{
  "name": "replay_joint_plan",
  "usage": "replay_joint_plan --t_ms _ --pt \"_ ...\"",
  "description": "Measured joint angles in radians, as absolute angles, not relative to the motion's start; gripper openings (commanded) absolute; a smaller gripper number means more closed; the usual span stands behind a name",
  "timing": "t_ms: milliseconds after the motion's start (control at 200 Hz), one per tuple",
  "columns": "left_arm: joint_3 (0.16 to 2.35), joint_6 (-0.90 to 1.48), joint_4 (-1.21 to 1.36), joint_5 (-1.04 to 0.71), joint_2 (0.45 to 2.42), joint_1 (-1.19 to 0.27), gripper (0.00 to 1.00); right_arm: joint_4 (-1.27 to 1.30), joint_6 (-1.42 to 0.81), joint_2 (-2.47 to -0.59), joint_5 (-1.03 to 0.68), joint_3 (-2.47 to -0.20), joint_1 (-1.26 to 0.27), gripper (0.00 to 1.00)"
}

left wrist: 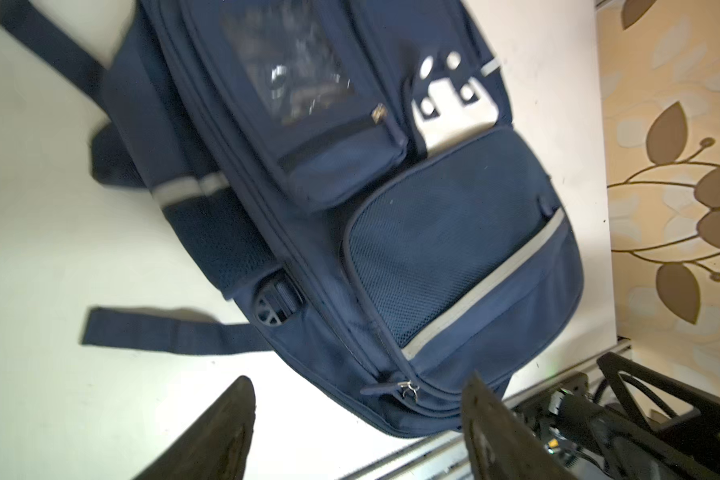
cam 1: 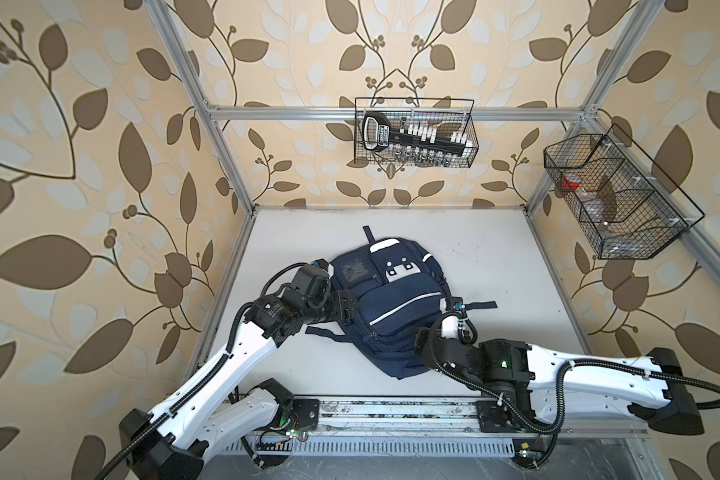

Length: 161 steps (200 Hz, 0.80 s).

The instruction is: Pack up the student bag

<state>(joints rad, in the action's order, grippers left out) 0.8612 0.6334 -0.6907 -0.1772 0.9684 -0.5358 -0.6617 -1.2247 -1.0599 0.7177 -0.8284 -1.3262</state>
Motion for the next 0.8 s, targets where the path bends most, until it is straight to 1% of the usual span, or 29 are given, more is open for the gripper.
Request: replay_joint_plan --t_ms 135,245,370,420,485,605,695,805 --pt "0.741 0.743 -0.590 -0.287 0.986 -0.536 0.78 -0.546 -1.162 -1.068 0.666 -0.829 -1.328 0.64" --pt "0.693 0.818 -0.502 -0.343 0.992 -0.535 0.74 -0.504 -1.146 -1.147 0.626 -0.846 -1.335 0.60" --pt "0.671 0.894 -0.356 -0.432 1.039 -0.536 0.66 -0.484 -1.155 -1.259 0.594 -0.886 -1.353 0.52" --pt "0.660 0.923 -0.295 -0.458 1.060 -0.536 0.64 -0.481 -1.152 -1.296 0.587 -0.906 -1.363 0.45" --pt "0.646 0.949 -0.237 -0.484 1.085 -0.536 0.58 -0.475 -1.150 -1.345 0.577 -0.936 -1.374 0.37" --pt "0.632 0.976 -0.188 -0.508 1.121 -0.536 0.51 -0.466 -1.162 -1.411 0.566 -0.984 -1.383 0.32" --pt "0.632 0.984 -0.170 -0.523 1.147 -0.535 0.45 -0.466 -1.171 -1.432 0.565 -0.994 -1.383 0.31" --pt "0.632 0.986 -0.162 -0.528 1.170 -0.535 0.45 -0.469 -1.178 -1.443 0.565 -1.000 -1.383 0.32"
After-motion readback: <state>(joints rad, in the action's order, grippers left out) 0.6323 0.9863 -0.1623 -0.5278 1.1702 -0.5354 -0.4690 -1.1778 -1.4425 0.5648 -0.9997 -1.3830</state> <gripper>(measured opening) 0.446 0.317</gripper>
